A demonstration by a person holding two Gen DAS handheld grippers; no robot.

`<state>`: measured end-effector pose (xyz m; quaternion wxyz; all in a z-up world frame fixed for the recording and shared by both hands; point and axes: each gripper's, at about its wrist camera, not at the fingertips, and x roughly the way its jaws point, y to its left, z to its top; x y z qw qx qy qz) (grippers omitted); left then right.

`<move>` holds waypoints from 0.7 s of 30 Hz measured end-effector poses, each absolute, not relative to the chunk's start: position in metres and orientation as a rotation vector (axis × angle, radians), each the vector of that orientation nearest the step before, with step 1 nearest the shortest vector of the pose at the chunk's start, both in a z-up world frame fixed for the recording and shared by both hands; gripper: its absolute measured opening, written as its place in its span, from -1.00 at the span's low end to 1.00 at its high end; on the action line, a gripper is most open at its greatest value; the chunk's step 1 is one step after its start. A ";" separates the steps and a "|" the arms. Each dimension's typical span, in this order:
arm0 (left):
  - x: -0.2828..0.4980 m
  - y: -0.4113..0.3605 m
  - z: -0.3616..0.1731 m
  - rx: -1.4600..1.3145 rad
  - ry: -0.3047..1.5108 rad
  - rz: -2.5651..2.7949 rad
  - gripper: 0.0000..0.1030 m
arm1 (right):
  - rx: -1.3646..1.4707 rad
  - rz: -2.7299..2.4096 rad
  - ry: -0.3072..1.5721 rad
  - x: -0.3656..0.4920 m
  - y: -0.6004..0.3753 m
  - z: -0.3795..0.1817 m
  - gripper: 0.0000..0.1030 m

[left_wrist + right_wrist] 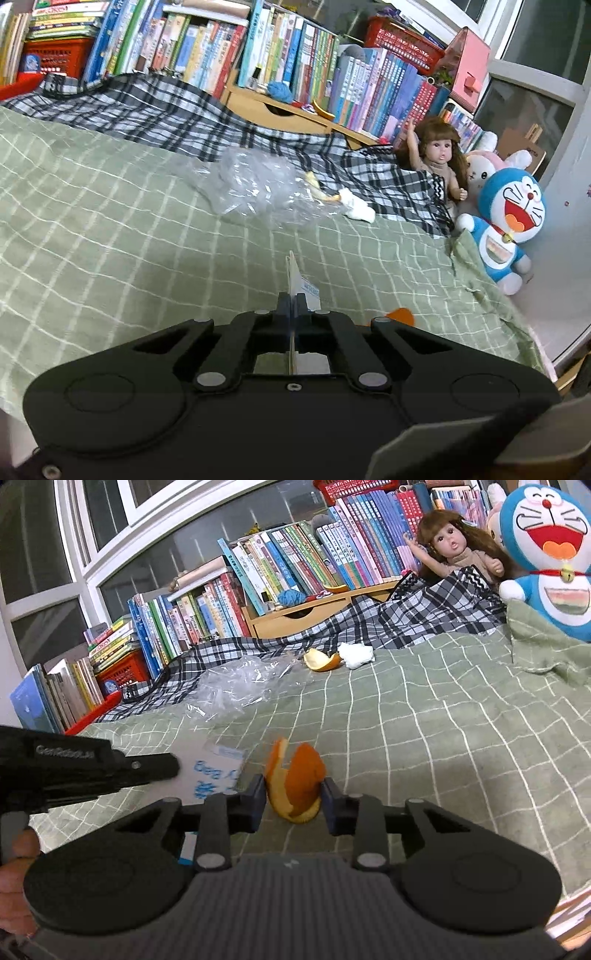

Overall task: Organize books
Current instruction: 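Carry the packet and orange peel below the bed edge with both tools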

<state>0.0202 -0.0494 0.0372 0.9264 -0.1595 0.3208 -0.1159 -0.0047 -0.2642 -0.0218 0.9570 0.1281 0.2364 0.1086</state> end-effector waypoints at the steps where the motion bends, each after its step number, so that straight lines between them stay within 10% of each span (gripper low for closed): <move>1: 0.019 -0.045 0.038 -0.328 0.660 -0.233 -0.98 | 0.256 0.229 0.477 -0.006 -0.263 -0.020 -0.34; 21: -0.106 0.022 0.030 -0.288 0.729 -0.258 -0.97 | 0.058 0.522 0.573 -0.117 -0.211 -0.025 -0.35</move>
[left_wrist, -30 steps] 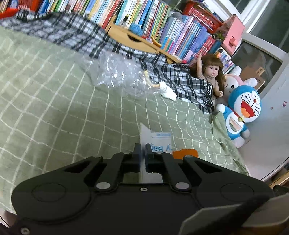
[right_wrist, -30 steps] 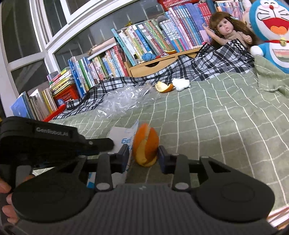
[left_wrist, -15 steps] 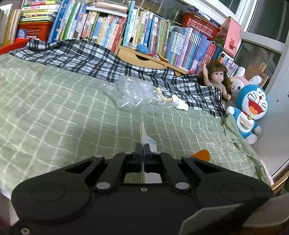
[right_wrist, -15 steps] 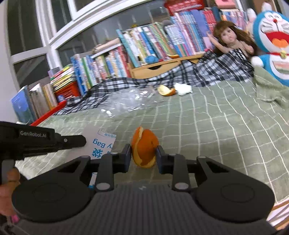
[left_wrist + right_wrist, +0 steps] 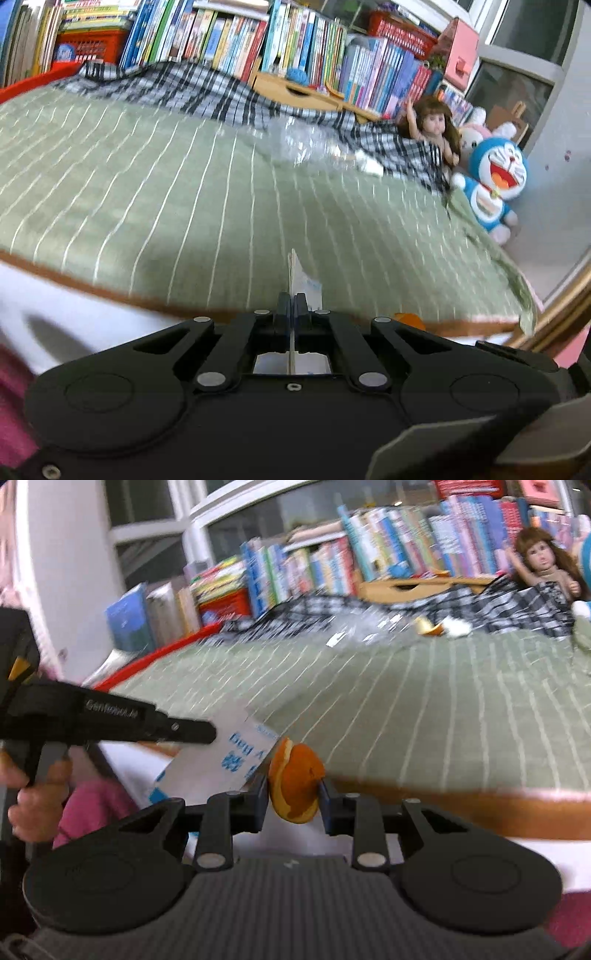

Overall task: Organize books
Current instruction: 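Carry the packet and orange peel below the bed edge with both tools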

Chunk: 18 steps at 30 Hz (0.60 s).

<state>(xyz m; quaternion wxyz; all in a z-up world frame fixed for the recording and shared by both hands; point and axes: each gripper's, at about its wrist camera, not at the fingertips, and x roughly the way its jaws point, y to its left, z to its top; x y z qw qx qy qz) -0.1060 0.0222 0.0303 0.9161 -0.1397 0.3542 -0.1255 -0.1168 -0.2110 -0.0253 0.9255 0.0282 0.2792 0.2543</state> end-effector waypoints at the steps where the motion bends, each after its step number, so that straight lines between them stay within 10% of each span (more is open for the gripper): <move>1: -0.113 0.024 0.026 -0.287 0.747 -0.262 -0.97 | 0.049 0.530 0.586 -0.120 -0.208 -0.029 -0.35; 18: -0.132 0.028 -0.069 -0.206 1.063 -0.219 -0.96 | 0.053 0.474 0.856 -0.103 -0.194 -0.096 -0.34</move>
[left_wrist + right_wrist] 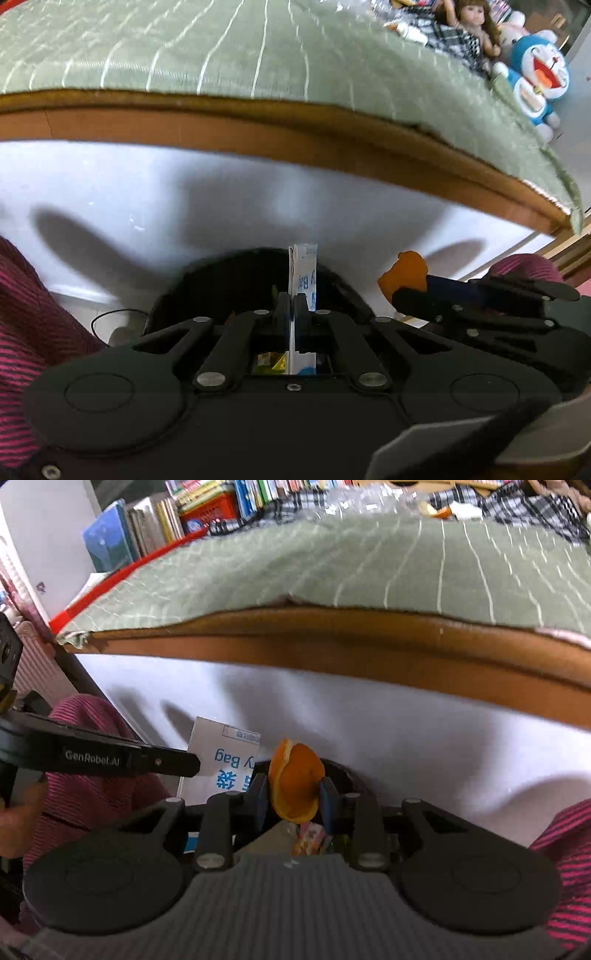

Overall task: Organize books
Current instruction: 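Carry the packet and orange peel below the bed edge with both tools, then open both tools to drop the items and raise them above the bed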

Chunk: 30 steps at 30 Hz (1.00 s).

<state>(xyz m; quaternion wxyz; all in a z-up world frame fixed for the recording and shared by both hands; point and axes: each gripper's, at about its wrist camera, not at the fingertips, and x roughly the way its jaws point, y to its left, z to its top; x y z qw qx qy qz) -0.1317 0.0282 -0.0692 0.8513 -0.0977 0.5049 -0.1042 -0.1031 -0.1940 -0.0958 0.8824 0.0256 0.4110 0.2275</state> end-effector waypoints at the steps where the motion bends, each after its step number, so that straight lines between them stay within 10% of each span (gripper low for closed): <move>1: -0.132 0.029 -0.072 -0.204 1.072 -0.218 -0.96 | 0.053 0.472 0.861 -0.102 -0.193 -0.097 -0.33; 18: -0.122 0.016 -0.074 -0.169 1.076 -0.208 -0.73 | 0.087 0.473 0.841 -0.097 -0.199 -0.094 0.13; 30: -0.130 0.014 -0.020 -0.077 0.924 -0.261 -0.21 | 0.125 0.515 0.729 -0.103 -0.213 -0.053 0.22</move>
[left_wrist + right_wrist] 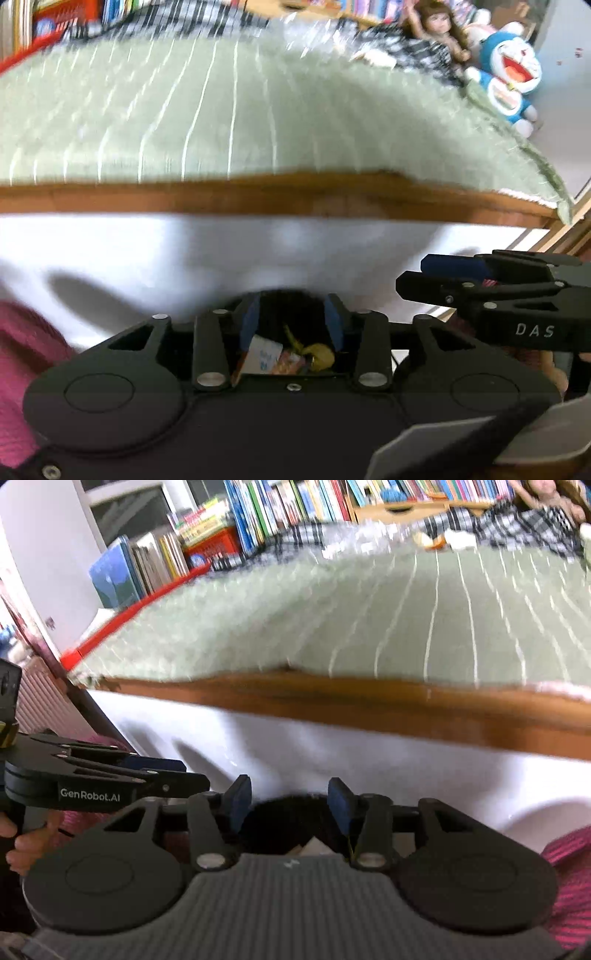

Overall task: Organize books
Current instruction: 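Open both tools to drop the items and raise them above the bed, then grasp the clear plastic bag with the left tool while the right tool grasps the white tissue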

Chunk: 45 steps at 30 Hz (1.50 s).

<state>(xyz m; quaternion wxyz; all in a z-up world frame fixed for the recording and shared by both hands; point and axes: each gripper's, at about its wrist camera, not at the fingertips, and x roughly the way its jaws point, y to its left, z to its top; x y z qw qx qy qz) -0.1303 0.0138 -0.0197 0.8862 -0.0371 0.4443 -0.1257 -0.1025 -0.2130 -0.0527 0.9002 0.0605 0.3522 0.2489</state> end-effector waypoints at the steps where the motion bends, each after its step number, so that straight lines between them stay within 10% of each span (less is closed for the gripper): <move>1: -0.130 0.013 -0.013 -0.072 0.904 -0.268 -0.14 | 0.127 0.520 0.713 -0.102 -0.214 -0.046 0.23; 16: -0.053 0.008 0.067 -0.119 0.624 -0.241 0.60 | 0.115 0.370 0.465 -0.051 -0.249 0.024 0.50; 45: 0.198 -0.054 0.018 -0.207 0.600 -0.078 0.87 | 0.083 0.099 0.550 0.208 -0.311 0.008 0.64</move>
